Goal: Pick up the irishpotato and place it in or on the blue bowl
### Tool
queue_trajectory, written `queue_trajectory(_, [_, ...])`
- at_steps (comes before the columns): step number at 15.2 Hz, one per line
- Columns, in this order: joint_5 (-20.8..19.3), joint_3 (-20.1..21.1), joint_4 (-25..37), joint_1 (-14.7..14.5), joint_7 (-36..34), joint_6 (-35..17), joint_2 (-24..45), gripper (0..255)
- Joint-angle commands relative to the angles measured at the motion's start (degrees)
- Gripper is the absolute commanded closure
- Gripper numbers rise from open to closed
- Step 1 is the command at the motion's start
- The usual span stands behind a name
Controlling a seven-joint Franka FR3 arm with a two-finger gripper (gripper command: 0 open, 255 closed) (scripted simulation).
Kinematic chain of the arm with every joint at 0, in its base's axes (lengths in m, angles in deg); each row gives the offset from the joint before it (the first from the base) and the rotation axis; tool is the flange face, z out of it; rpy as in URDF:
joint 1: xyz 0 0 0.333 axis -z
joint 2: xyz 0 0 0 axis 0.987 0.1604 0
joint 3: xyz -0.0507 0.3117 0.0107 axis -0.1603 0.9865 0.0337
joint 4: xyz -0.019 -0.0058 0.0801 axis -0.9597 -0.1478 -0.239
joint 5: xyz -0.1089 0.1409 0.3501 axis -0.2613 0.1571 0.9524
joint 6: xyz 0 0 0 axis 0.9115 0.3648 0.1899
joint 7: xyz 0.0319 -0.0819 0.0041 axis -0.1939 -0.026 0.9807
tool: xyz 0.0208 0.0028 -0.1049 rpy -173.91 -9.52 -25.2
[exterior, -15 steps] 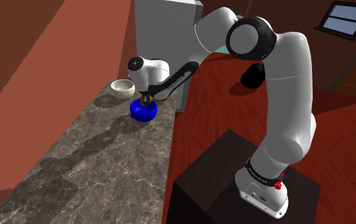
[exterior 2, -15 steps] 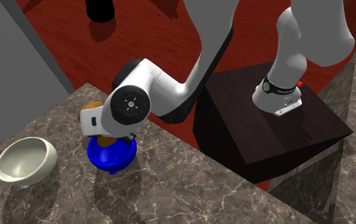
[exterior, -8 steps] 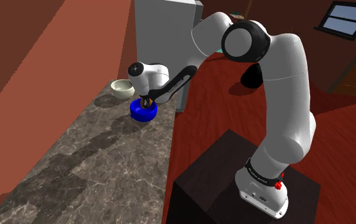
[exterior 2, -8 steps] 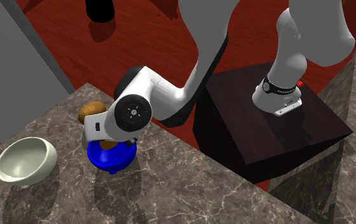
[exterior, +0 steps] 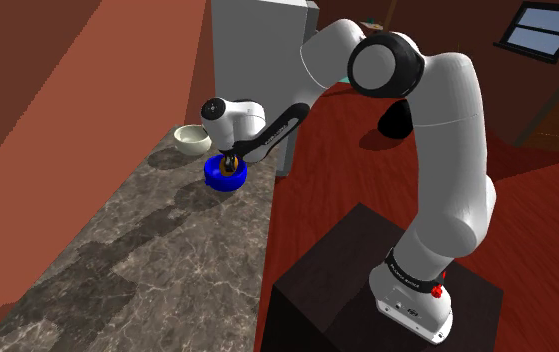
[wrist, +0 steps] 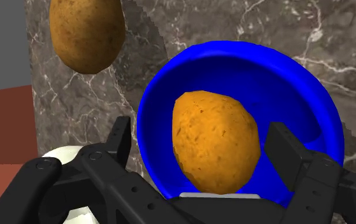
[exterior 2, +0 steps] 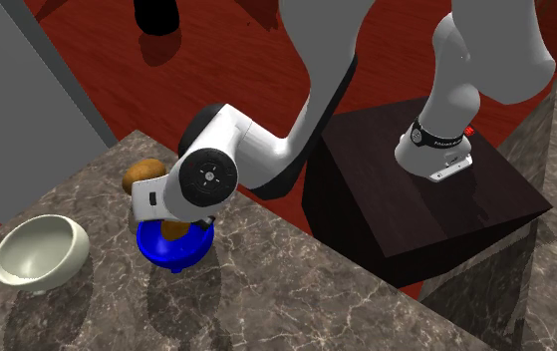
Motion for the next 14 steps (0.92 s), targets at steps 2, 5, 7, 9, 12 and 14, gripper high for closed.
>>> queue_trajectory(2, [0.0, 0.0, 0.0, 0.0, 0.0, 0.0, 0.0, 0])
queue_trajectory(5, [2.5, 1.8, -2.4, -0.5, 1.1, 2.6, -4.7, 0])
queue_trajectory(7, [3.2, 2.2, -2.9, -0.6, 1.5, 3.4, -5.8, 0])
queue_trajectory(9, [3.2, 2.2, -2.9, -0.6, 1.5, 3.4, -5.8, 0])
queue_trajectory(12, [3.2, 2.2, -2.9, -0.6, 1.5, 3.4, -5.8, 0])
queue_trajectory(14, [3.2, 2.2, -2.9, -0.6, 1.5, 3.4, -5.8, 0])
